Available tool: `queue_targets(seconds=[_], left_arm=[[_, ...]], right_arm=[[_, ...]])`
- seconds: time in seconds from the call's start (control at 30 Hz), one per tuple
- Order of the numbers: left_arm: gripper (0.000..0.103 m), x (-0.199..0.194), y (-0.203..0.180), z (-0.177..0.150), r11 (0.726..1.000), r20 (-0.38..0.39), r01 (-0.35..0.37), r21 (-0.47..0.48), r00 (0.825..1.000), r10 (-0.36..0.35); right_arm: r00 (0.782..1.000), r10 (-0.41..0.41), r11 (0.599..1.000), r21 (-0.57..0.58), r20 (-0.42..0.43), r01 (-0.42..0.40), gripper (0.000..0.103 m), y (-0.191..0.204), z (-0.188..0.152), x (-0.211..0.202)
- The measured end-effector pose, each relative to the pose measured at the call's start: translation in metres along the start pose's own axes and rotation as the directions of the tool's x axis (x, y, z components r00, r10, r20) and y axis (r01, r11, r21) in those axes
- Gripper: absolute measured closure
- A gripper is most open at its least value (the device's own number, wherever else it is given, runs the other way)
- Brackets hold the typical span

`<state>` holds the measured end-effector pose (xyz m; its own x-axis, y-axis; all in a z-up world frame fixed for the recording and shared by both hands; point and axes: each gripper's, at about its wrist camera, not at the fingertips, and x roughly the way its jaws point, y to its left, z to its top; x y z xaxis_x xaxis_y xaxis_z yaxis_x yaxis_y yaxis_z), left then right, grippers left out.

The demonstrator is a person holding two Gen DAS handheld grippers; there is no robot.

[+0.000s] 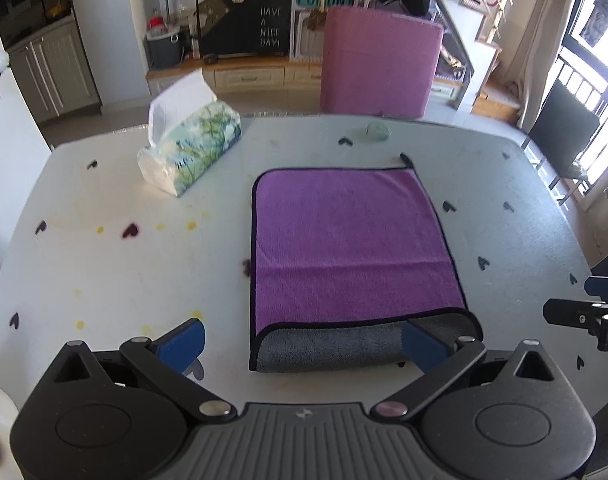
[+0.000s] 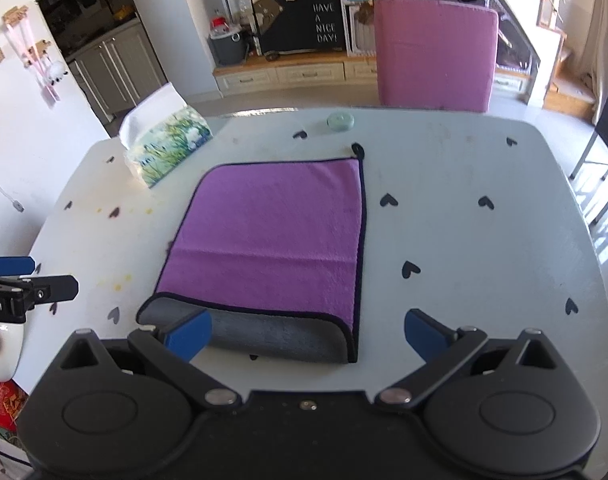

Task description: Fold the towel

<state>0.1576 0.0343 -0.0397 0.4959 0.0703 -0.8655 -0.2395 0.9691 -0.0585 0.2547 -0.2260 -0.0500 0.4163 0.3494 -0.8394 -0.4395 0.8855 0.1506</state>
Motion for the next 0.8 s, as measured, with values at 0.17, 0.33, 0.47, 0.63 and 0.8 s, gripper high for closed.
queue_targets(seconds=[0.17, 0.33, 0.47, 0.63, 0.8], left_arm=[[0.000, 0.026, 0.001, 0.003, 1.000, -0.049, -0.002, -0.007, 0.999, 0.002], [0.000, 0.051, 0.001, 0.005, 1.000, -0.100, 0.003, -0.012, 0.995, -0.004], [0.000, 0.071, 0.003, 0.004, 1.000, -0.138, -0.001, -0.014, 0.990, -0.001], [0.000, 0.094, 0.006, 0.003, 1.000, -0.180, 0.000, -0.029, 0.984, -0.005], [0.000, 0.111, 0.009, 0.003, 0.999, -0.202, -0.005, -0.033, 0.979, -0.002]], right_arm=[[0.999, -0.011, 1.000, 0.018, -0.045, 0.011, 0.000, -0.005, 0.002, 0.026], [0.996, -0.024, 0.999, 0.031, -0.087, 0.027, 0.000, -0.011, 0.001, 0.054], [0.993, -0.036, 0.999, 0.016, -0.111, 0.038, 0.000, -0.011, 0.001, 0.074], [0.988, -0.034, 0.999, 0.030, -0.148, 0.039, 0.000, -0.017, -0.002, 0.096], [0.986, -0.026, 0.998, 0.052, -0.163, 0.035, 0.000, -0.024, -0.003, 0.116]])
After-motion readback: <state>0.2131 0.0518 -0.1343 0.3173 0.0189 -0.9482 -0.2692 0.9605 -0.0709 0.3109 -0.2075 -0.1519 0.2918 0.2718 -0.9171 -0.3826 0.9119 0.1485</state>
